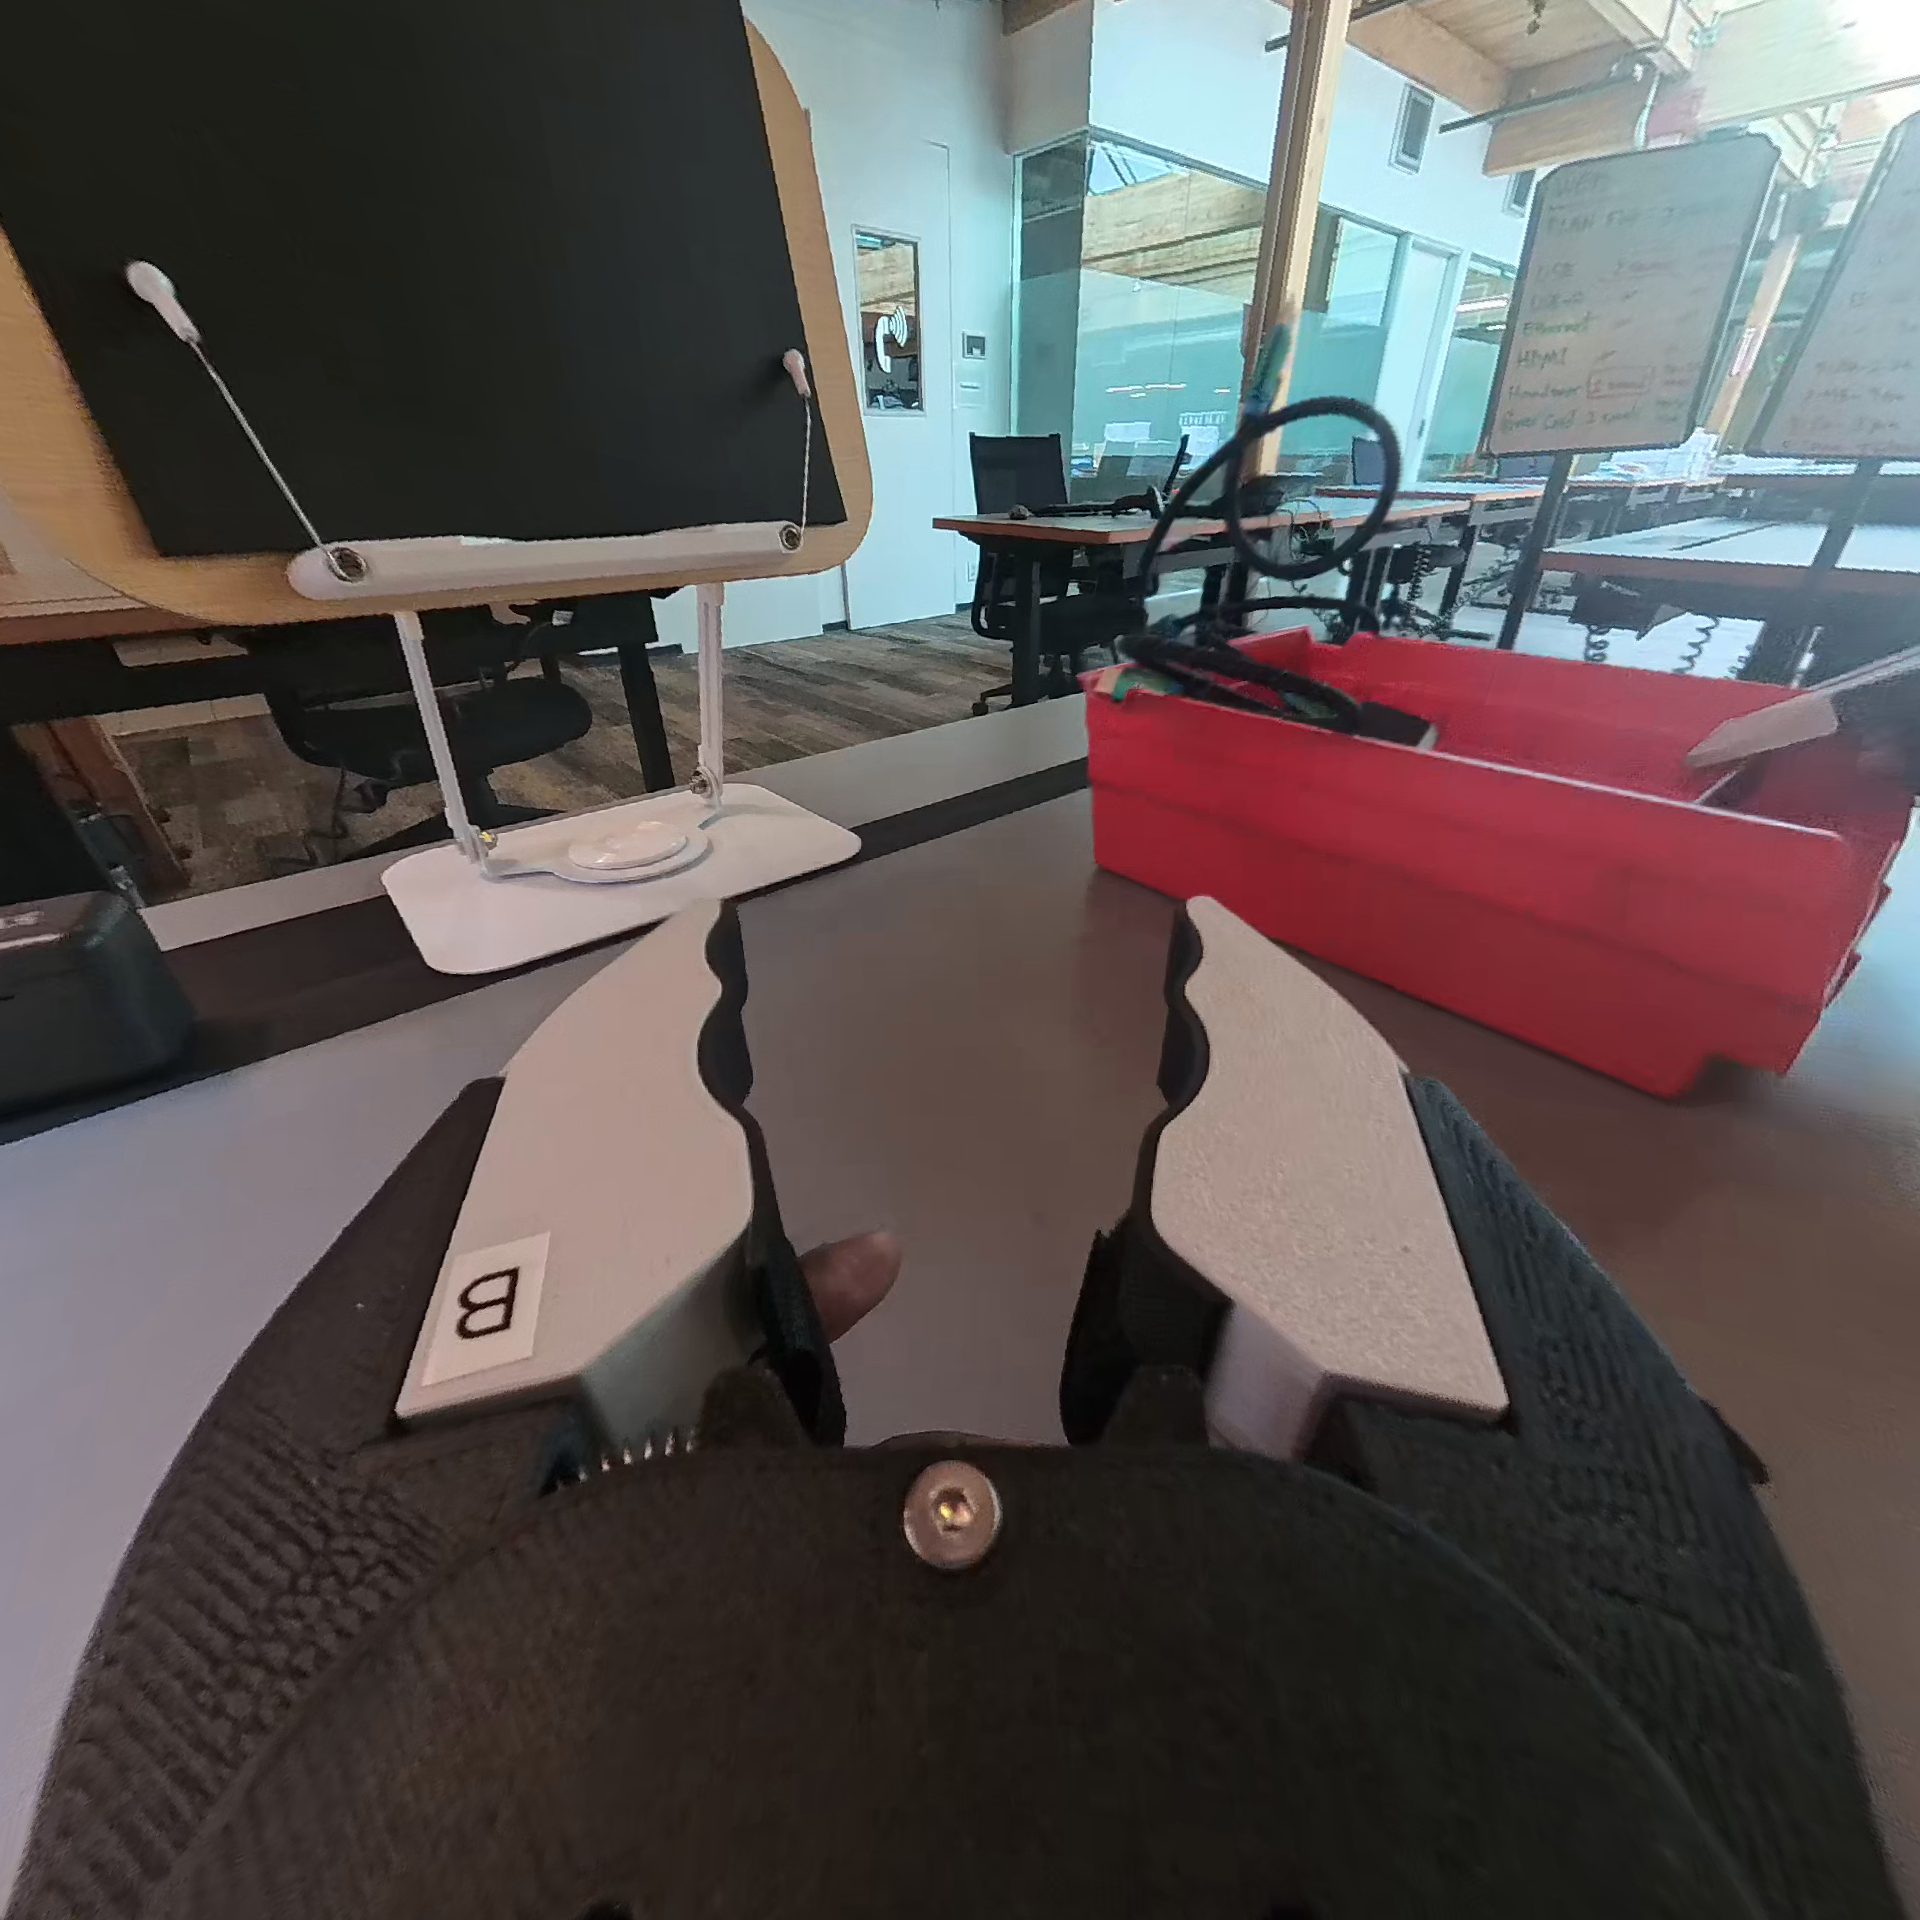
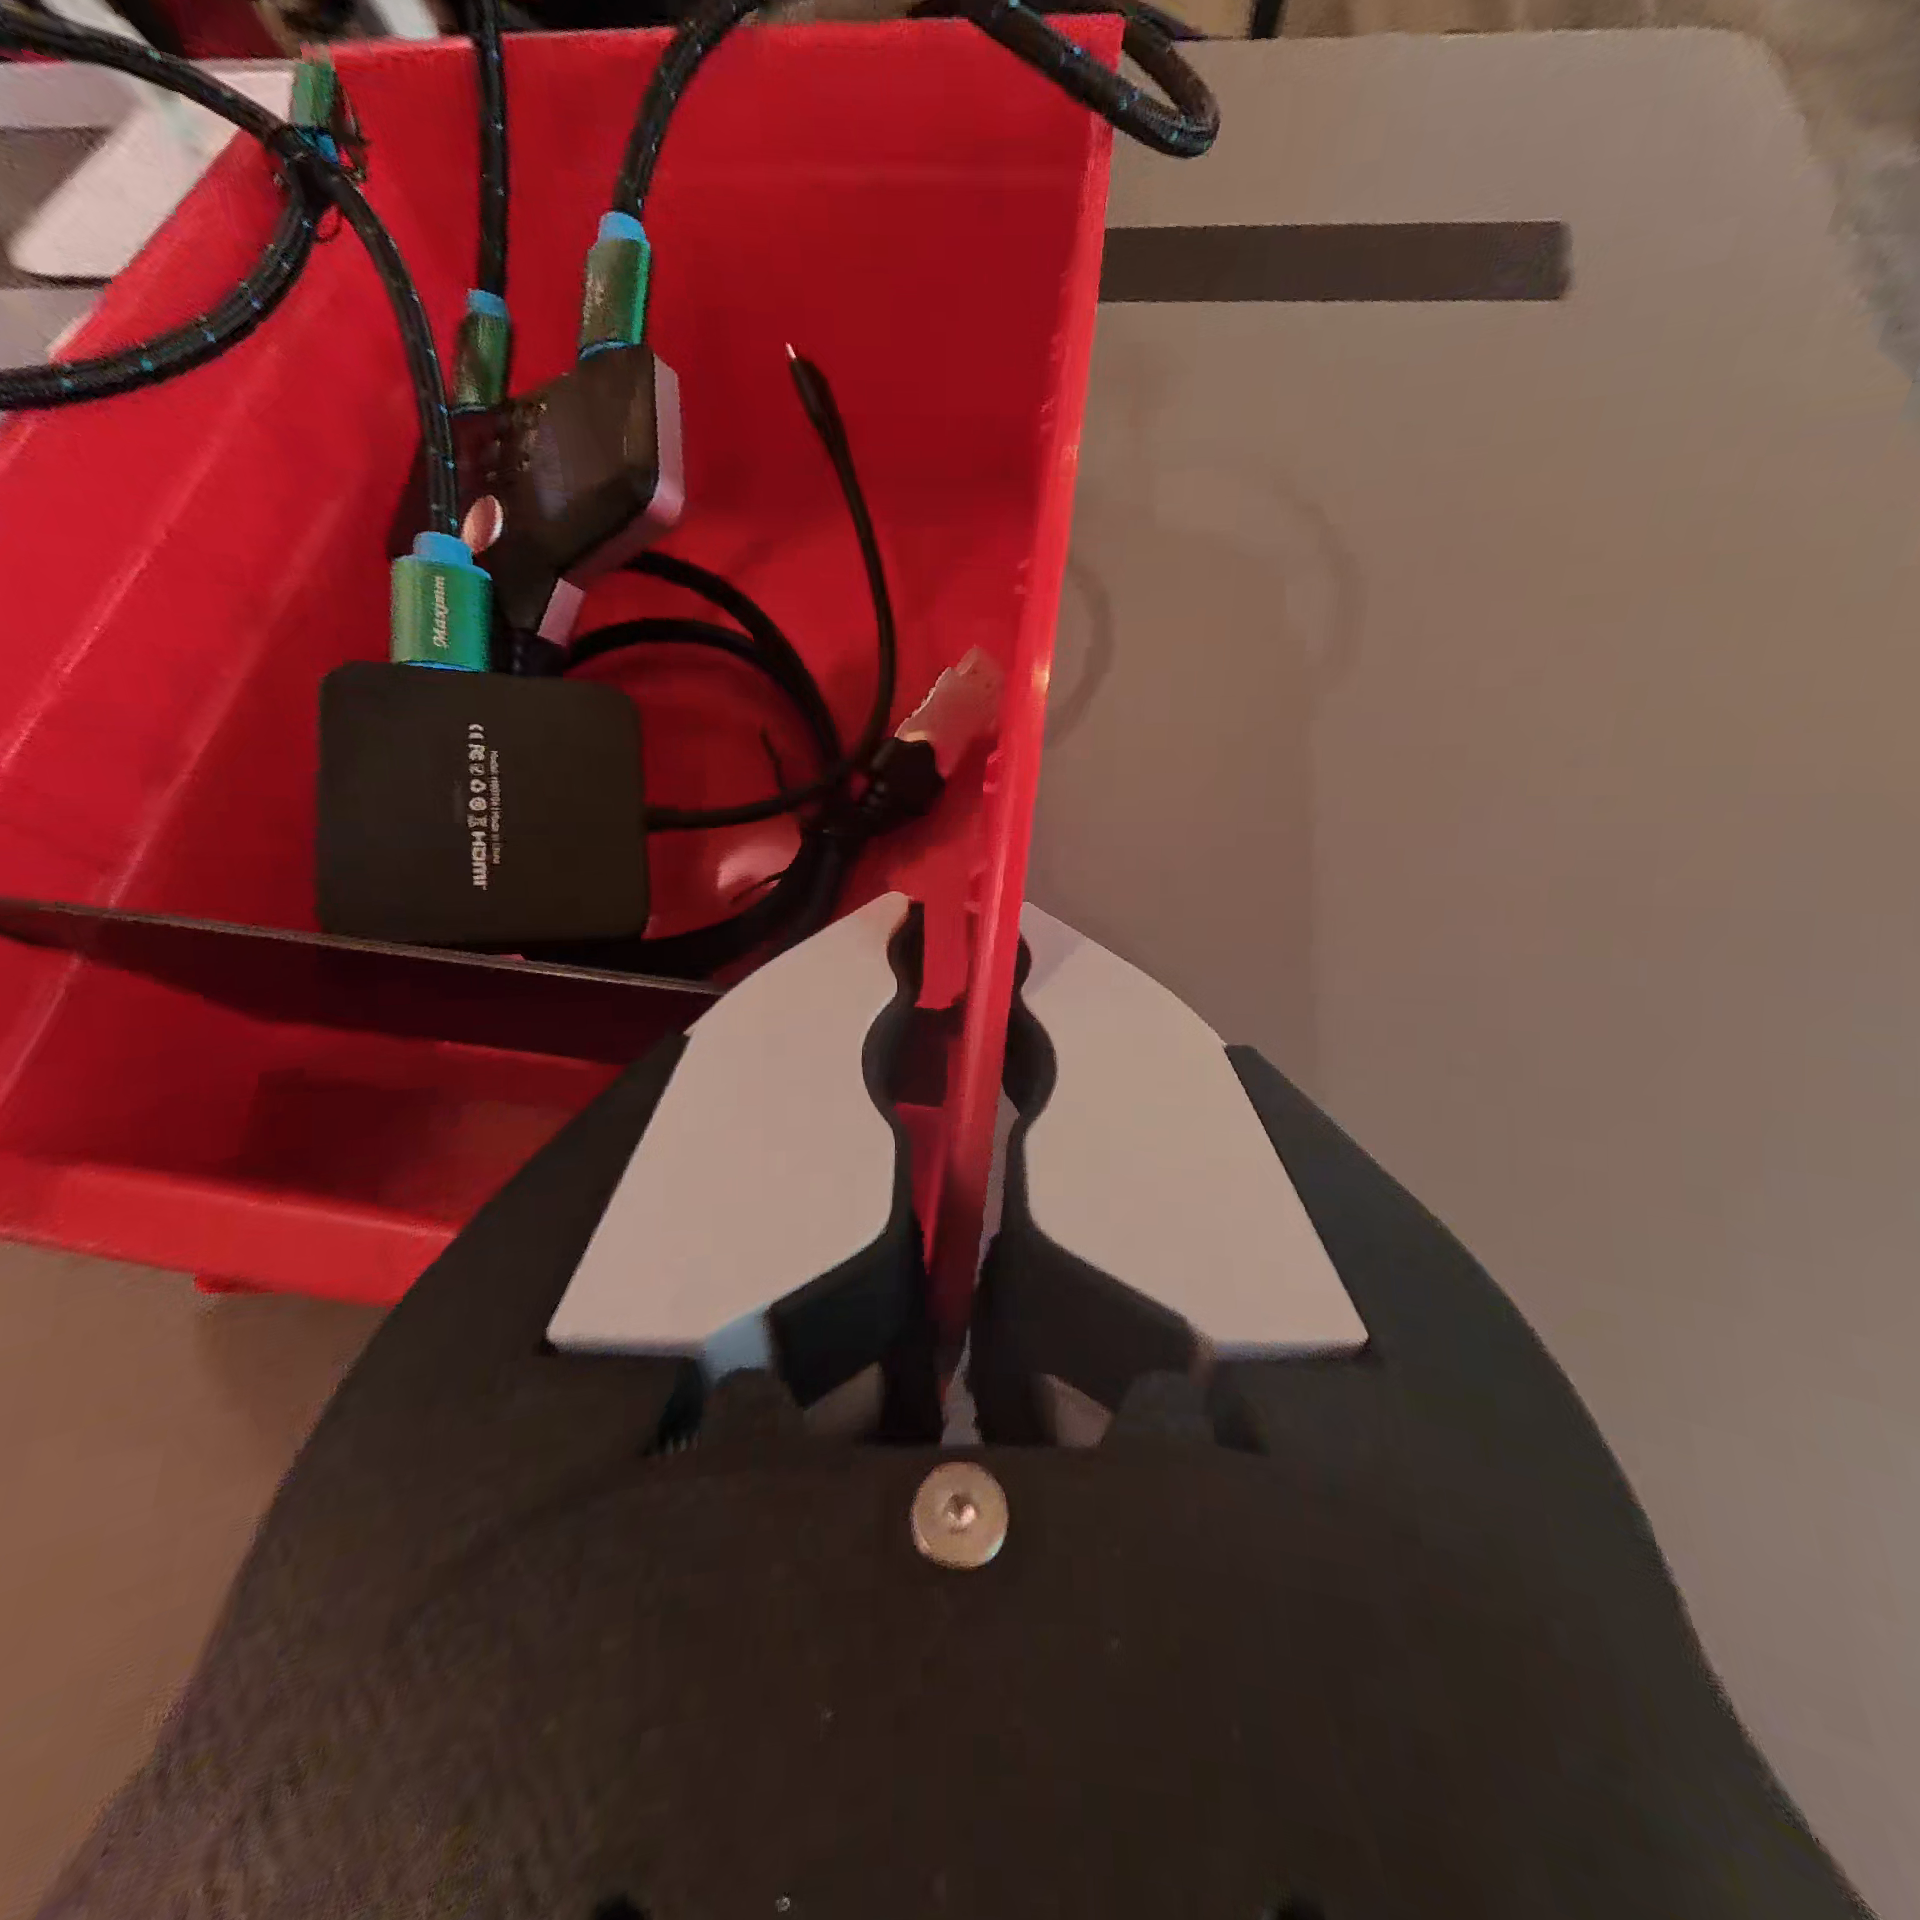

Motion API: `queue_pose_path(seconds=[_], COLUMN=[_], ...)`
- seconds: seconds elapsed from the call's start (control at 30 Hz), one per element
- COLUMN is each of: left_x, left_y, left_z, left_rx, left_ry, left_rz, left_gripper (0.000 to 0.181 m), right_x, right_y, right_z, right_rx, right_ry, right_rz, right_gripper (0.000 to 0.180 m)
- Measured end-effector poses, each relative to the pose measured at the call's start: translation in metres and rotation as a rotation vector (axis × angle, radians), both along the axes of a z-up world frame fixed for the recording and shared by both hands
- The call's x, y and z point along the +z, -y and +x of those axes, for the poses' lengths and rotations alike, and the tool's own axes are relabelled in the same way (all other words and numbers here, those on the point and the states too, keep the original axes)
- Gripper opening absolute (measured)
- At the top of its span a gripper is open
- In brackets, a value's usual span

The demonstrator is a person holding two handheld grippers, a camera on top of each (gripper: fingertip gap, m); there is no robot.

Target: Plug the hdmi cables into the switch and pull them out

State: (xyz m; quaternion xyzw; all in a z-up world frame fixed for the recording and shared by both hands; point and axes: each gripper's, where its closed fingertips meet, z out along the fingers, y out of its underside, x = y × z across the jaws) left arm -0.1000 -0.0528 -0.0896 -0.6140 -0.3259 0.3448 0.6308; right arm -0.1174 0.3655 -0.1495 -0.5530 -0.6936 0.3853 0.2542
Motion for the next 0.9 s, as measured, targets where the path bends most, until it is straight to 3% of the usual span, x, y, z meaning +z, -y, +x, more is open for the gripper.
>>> queue_pose_path(seconds=[0.03,0.23,0.4,0.43,0.57,0.63,0.7,0.77,0.83,0.9], left_x=[0.002,0.04,0.076,0.086,0.109,0.125,0.127,0.122,0.097,0.053], left_y=[0.001,0.017,0.03,0.036,0.087,0.13,0.182,0.253,0.325,0.38], left_z=[0.0,0.016,0.075,0.093,0.164,0.186,0.204,0.224,0.245,0.263], left_rx=[0.006,0.064,0.044,0.043,0.125,0.24,0.395,0.661,0.906,1.056], left_ry=[-0.009,-0.156,-0.263,-0.304,-0.426,-0.476,-0.418,-0.363,-0.228,-0.01], left_rz=[0.001,-0.014,0.046,0.065,0.003,-0.095,-0.233,-0.286,-0.325,-0.348], left_gripper=[0.076,0.075,0.075,0.074,0.069,0.062,0.063,0.063,0.067,0.078], right_x=[0.0,0.001,0.004,0.006,0.039,0.073,0.104,0.121,0.105,0.058], right_y=[0.013,0.105,0.198,0.22,0.313,0.333,0.341,0.352,0.372,0.395], right_z=[-0.002,-0.004,0.012,0.02,0.062,0.084,0.105,0.138,0.176,0.187], right_rx=[0.033,0.257,0.376,0.395,0.558,0.629,0.671,0.745,0.891,1.016], right_ry=[0.001,-0.014,-0.026,-0.036,-0.194,-0.326,-0.582,-0.889,-1.167,-1.231], right_rz=[-0.018,-0.056,-0.145,-0.183,-0.463,-0.51,-0.454,-0.336,-0.043,0.382], right_gripper=[0.014,0.017,0.024,0.033,0.098,0.099,0.096,0.096,0.084,0.078])
